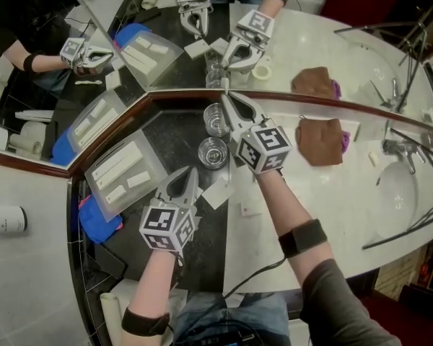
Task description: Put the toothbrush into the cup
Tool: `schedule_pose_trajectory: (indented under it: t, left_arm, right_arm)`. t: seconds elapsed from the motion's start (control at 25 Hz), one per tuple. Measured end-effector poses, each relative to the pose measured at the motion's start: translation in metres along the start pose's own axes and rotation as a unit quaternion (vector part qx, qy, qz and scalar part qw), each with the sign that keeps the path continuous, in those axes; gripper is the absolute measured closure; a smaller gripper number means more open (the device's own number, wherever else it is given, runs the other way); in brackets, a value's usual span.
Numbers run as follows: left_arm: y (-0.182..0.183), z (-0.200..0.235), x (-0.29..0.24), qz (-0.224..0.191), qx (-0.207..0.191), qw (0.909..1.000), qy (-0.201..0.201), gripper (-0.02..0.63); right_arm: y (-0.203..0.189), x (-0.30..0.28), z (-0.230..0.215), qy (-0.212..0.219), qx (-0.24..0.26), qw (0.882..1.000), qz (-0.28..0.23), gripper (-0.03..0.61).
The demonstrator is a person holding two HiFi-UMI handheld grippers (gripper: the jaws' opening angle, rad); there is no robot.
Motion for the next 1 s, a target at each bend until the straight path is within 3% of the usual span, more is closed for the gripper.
schedule_pose_trajectory:
  t: [0.2, 0.32, 0.72, 1.0]
  left_arm:
    - [0.000, 0.003, 0.001, -0.002, 0.005, 1.0000, 0.003, 0.612]
    - [0.000, 0.004, 0.001, -0.001, 0.007, 1.0000, 0.005, 0.612]
    - [0.006, -0.004, 0.006, -0.002, 0.014, 0.9999, 0.007, 0.612]
    - [0.025, -0.014, 0.036, -0.001, 0.030, 0.9995, 0.014, 0.612]
  right_arm:
    - [-0.010, -0.001, -0.004, -0.026, -0.002, 0.999, 0.029, 0.534]
    - [-0.015, -0.003, -0.005, -0.031, -0.001, 0.998, 0.048, 0.483]
    - [-0.005, 0.013, -0.007, -0.052, -0.007, 0.997, 0.061, 0.483]
    - [0.030, 0.056, 0.021, -0.042, -0.029, 0.997, 0.059, 0.513]
Point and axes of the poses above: the fingertips, and each gripper's own axes: x backward along the fingers, z to its left, y out of its top, the point moved 7 cm from there along x, backward along the fingers, and after that the axes turned 6 degrees about -x, right-handed, at the moved point
